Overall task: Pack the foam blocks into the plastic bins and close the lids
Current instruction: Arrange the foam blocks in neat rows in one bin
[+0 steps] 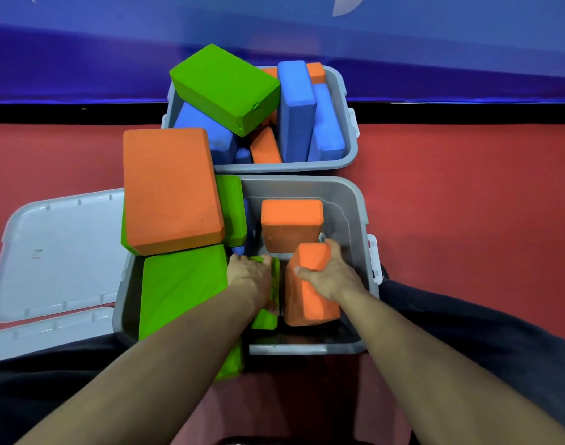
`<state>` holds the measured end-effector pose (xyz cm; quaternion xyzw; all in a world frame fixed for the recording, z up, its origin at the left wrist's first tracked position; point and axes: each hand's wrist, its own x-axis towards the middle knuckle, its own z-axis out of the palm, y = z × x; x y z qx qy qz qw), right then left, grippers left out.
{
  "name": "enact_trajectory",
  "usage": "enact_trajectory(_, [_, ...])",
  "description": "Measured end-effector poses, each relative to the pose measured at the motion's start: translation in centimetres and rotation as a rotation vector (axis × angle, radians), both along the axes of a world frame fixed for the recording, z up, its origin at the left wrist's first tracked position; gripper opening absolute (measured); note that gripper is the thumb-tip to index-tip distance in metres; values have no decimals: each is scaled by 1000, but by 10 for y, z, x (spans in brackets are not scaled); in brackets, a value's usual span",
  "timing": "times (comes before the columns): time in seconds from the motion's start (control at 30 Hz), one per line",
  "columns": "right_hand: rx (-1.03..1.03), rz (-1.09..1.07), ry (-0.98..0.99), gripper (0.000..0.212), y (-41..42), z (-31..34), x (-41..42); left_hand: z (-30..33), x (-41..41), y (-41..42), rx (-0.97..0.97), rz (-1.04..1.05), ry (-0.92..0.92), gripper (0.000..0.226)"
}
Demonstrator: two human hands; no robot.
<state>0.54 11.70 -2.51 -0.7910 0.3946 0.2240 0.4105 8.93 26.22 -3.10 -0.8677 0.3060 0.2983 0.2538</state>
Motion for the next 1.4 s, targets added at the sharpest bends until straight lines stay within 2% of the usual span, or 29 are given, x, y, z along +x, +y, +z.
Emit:
enact_trajectory(0.1, [26, 11, 3, 98, 2, -2, 1, 5, 9, 3, -19, -124, -49, 112])
enact_trajectory(0.23, [33, 44, 12, 98, 7, -9, 5, 14, 19, 12, -159, -115, -9, 90])
enact_trajectory(0.37, [50, 87, 23, 90, 17, -19, 13, 33, 29, 32, -389, -78, 131, 70])
enact_trajectory(0.5, [66, 84, 32, 87, 21, -26, 15, 63, 36, 56, -470, -17, 263, 62])
enact_trajectory(0.63, [68, 93, 17, 91, 20, -32, 16, 86, 38, 65, -421, 62, 288, 70])
enact_trajectory(0.77, [57, 76, 35, 94, 23, -44, 15, 91, 30, 92, -248, 125, 355, 96])
enact_trajectory(0.93, [47, 68, 54, 96, 29, -51, 16, 90, 31, 135, -352, 350, 292, 98])
enact_trajectory(1.1, [88, 43, 27, 95, 30, -54, 15, 76, 36, 149, -348, 483, 260, 102])
enact_trajectory(1.2, [64, 68, 7, 111, 29, -48, 17, 69, 37, 148, -347, 488, 249, 103])
enact_trajectory(1.27, [-42, 114, 24, 117, 32, -35, 20, 69, 36, 147, -356, 483, 240, 104])
enact_trajectory(1.33, [-156, 154, -14, 99, 40, -18, 26, 69, 36, 147, -359, 488, 245, 108])
enact_trajectory(1.4, [-157, 177, -130, 80, 53, 2, 35, 68, 35, 147, -355, 497, 242, 113])
